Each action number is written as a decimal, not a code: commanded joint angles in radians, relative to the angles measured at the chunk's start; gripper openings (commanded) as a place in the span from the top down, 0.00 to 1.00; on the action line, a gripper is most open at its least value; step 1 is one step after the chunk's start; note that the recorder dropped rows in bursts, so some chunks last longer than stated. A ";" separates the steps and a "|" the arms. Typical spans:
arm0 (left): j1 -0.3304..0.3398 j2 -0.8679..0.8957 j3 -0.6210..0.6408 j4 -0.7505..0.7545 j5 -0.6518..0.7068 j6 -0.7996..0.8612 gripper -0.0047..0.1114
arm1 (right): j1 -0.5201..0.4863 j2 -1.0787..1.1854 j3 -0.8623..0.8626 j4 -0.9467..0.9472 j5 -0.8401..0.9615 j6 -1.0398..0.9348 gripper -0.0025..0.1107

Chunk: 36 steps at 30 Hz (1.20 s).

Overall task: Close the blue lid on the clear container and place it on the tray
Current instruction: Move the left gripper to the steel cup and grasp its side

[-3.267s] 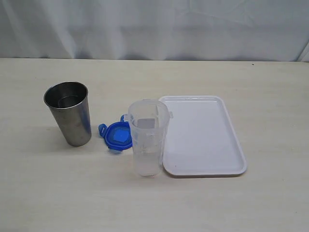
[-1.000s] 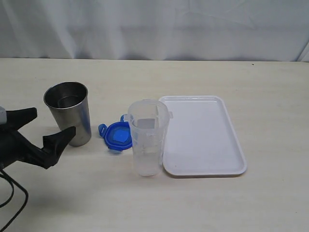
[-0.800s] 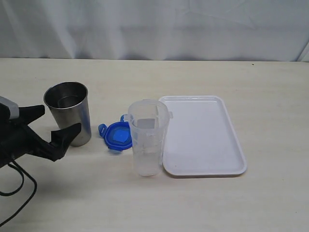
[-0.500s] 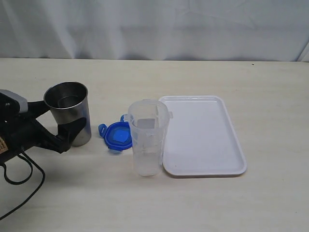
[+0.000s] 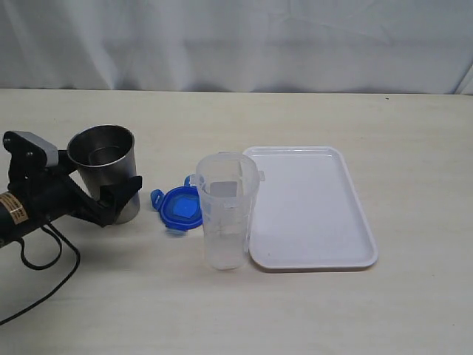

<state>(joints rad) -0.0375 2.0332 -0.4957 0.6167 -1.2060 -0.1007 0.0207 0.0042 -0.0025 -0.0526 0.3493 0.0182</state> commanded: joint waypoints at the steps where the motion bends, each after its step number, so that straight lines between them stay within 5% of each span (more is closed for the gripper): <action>1: 0.002 0.003 -0.026 0.048 -0.015 -0.011 0.06 | -0.006 -0.004 0.002 -0.008 -0.005 -0.006 0.94; 36: 0.002 0.058 -0.077 0.021 -0.015 -0.011 0.06 | -0.006 -0.004 0.002 -0.008 -0.005 -0.006 0.94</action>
<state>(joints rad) -0.0375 2.0895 -0.5674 0.6493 -1.2117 -0.1028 0.0207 0.0042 -0.0025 -0.0526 0.3493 0.0182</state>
